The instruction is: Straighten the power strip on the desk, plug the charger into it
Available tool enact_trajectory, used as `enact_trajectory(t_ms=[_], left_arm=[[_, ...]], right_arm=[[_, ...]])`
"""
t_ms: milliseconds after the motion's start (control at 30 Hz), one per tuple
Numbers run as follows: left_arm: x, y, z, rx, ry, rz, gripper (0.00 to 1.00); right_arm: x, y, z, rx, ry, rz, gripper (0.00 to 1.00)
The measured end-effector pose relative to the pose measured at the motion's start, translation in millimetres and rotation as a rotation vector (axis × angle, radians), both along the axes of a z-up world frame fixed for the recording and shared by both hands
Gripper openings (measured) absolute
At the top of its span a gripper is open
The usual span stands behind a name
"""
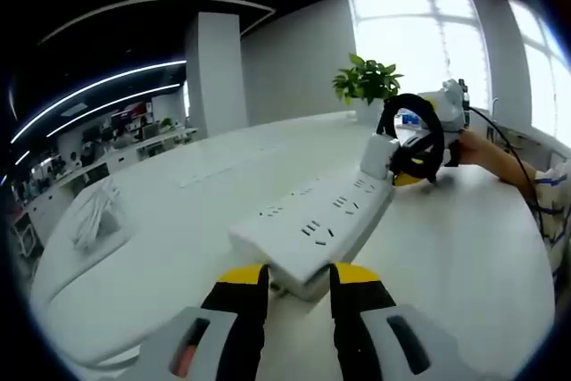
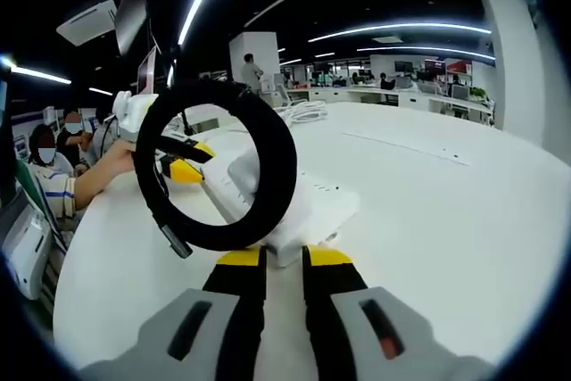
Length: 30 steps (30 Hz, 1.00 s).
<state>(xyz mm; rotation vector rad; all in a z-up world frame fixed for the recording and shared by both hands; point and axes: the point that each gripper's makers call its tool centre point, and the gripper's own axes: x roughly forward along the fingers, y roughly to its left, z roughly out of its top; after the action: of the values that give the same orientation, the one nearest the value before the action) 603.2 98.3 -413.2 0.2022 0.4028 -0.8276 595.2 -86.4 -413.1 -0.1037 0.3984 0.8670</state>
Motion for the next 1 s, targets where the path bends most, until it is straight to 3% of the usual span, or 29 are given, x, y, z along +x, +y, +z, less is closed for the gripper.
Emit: enact_trajectory(t_ms=[533,1000], left_arm=[[8.0,0,-2.2,-0.079,0.018,0.032,0.26],[15.6,3,-2.5,-0.071,-0.004,0.043,0.22]], right_arm=[[11,-1,0.3,0.047,-0.002,-0.065,0.13],[15,-1,2.3,0.013,-0.057,-0.091,0.13]])
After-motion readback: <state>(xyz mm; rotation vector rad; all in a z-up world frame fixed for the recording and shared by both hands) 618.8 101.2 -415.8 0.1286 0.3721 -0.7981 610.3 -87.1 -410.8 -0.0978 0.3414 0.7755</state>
